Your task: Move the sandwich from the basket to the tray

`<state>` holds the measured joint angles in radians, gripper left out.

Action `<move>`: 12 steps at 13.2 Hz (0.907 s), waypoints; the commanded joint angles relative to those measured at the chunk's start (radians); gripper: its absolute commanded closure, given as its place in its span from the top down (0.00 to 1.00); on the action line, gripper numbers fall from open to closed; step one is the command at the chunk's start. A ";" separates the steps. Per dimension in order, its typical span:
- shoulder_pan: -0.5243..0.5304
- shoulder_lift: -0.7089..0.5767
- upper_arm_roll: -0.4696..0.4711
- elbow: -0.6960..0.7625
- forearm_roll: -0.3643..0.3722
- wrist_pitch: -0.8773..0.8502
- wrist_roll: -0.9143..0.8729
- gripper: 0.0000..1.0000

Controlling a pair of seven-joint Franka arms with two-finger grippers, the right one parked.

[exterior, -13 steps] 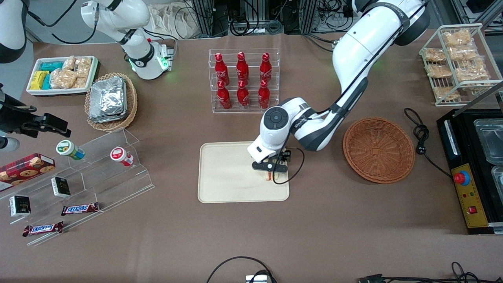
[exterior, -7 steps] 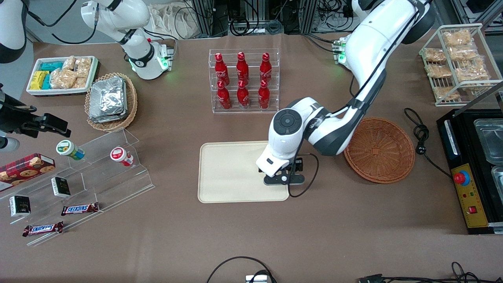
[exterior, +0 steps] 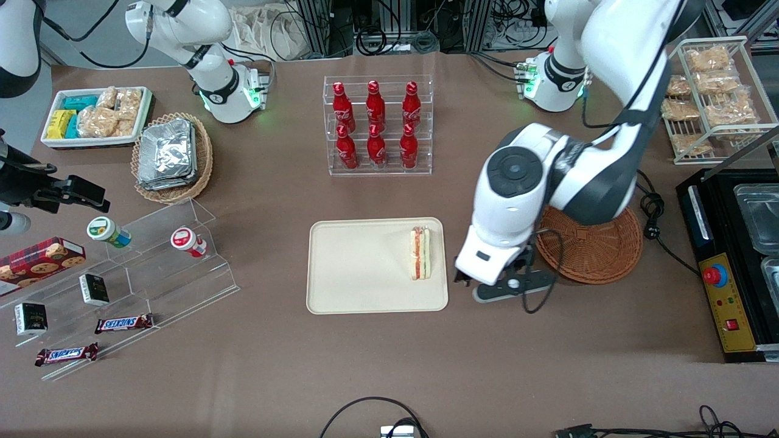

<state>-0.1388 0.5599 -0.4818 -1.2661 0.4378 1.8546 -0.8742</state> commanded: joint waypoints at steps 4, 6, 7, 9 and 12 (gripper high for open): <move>0.111 -0.100 -0.004 -0.018 -0.039 -0.097 -0.002 1.00; 0.133 -0.126 -0.004 -0.032 -0.050 -0.100 0.000 1.00; 0.145 -0.130 -0.004 -0.032 -0.063 -0.100 0.000 1.00; 0.157 -0.155 -0.003 -0.044 -0.077 -0.116 0.042 1.00; 0.169 -0.247 0.090 -0.113 -0.167 -0.118 0.182 1.00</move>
<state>0.0110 0.4128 -0.4511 -1.2916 0.3445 1.7369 -0.7793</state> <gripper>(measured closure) 0.000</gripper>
